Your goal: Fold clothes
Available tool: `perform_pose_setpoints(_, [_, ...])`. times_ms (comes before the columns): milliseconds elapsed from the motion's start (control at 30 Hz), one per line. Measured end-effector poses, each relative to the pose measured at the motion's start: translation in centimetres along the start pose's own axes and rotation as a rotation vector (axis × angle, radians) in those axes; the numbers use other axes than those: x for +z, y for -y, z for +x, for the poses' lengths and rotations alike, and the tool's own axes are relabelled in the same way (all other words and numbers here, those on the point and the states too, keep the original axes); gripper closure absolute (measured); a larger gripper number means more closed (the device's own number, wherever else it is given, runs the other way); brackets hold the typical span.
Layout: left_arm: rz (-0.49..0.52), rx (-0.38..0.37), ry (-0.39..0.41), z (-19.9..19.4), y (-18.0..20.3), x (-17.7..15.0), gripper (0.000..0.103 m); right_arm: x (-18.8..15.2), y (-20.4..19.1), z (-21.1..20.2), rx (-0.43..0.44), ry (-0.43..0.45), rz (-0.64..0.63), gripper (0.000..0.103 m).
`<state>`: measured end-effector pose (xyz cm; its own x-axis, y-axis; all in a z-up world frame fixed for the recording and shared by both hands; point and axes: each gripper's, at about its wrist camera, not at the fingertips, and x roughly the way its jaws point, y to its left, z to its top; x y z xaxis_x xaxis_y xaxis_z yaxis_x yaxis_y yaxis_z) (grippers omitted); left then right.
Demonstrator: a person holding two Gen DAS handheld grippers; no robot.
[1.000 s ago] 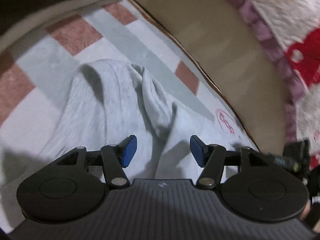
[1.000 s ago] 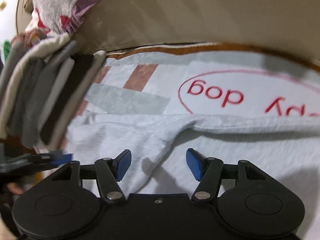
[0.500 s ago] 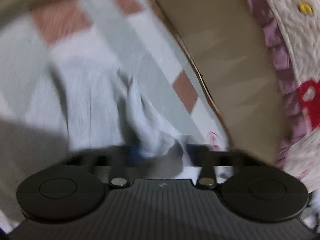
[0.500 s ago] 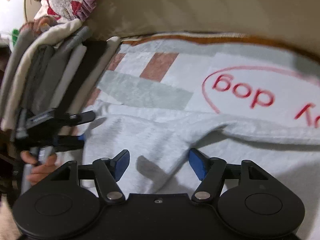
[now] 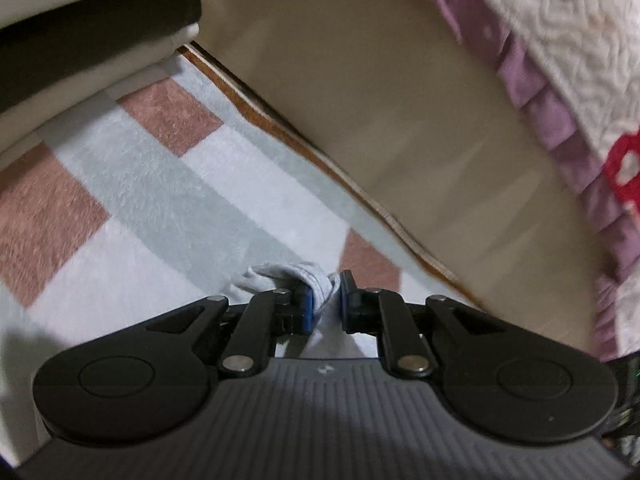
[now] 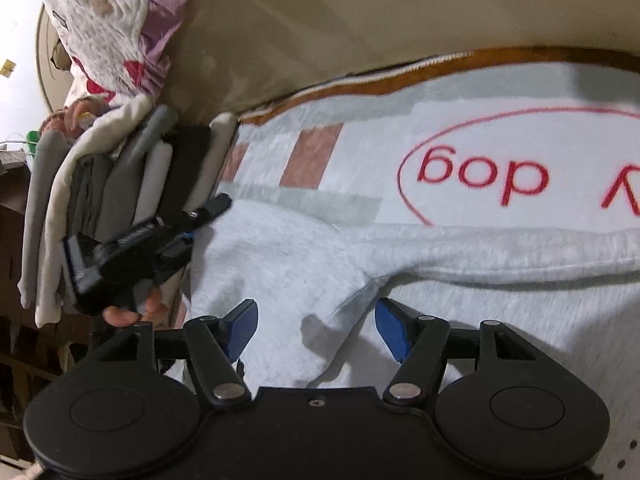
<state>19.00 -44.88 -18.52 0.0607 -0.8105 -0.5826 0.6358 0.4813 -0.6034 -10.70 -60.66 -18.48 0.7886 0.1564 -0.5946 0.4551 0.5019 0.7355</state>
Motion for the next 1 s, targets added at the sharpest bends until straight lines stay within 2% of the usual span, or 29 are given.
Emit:
perform_pose_setpoints(100, [0.097,0.028,0.000,0.4,0.9,0.2,0.091,0.6,-0.7,0.4,-0.056,0.048,-0.020,0.034])
perform_pose_setpoints(167, [0.190,0.082,-0.025,0.9,1.6,0.2,0.091,0.8,-1.4,0.6,-0.107,0.071,-0.042,0.035])
perform_pose_setpoints(267, [0.355,0.136,-0.020,0.7,3.1,-0.5,0.089,0.4,-3.8,1.5,-0.247,0.057,-0.223,0.039])
perform_pose_setpoints(300, [0.382,0.141,-0.008,0.4,3.5,-0.6,0.089,0.1,-4.6,1.9,-0.303,0.049,-0.295,0.039])
perform_pose_setpoints(367, [0.414,0.130,0.023,-0.6,4.1,-0.8,0.088,-1.4,-6.5,3.0,-0.481,0.010,-0.521,0.038])
perform_pose_setpoints(400, [0.435,0.122,0.031,-1.2,4.5,-0.9,0.088,-2.1,-7.3,3.4,-0.555,-0.002,-0.611,0.032])
perform_pose_setpoints(533, [0.526,0.114,0.040,-3.1,5.4,-1.2,0.084,-4.0,-8.1,2.5,-0.637,0.082,-0.639,0.030])
perform_pose_setpoints(567, [0.533,0.114,0.029,-2.9,5.5,-1.2,0.080,-4.5,-8.3,2.2,-0.647,0.105,-0.648,0.029])
perform_pose_setpoints(600, [0.539,0.115,0.018,-2.7,5.5,-1.3,0.072,-5.1,-8.7,1.8,-0.612,0.128,-0.672,0.029])
perform_pose_setpoints(633, [0.545,0.117,0.006,-2.5,5.6,-1.3,0.072,-5.8,-9.3,1.8,-0.567,0.131,-0.712,0.029])
perform_pose_setpoints(700, [0.570,0.177,-0.008,-0.7,5.5,-1.3,0.072,-7.1,-10.8,2.6,-0.516,0.115,-0.820,0.029])
perform_pose_setpoints(733, [0.559,0.181,-0.007,-0.6,5.1,-0.9,0.072,-7.6,-11.4,3.1,-0.492,0.102,-0.873,0.029])
perform_pose_setpoints(833, [0.520,0.189,-0.004,-0.5,4.0,0.3,0.072,-8.8,-11.8,5.2,-0.408,-0.005,-1.012,0.041])
perform_pose_setpoints(867, [0.508,0.192,-0.004,-0.5,3.7,0.7,0.072,-8.9,-11.3,5.3,-0.360,-0.039,-1.020,0.055])
perform_pose_setpoints(900, [0.495,0.194,-0.003,-0.4,3.3,1.1,0.068,-8.9,-10.8,5.3,-0.319,-0.062,-1.017,0.055])
perform_pose_setpoints(1000, [0.456,0.202,0.000,-0.3,2.2,2.3,0.068,-7.9,-9.0,3.5,-0.269,-0.053,-0.894,0.055])
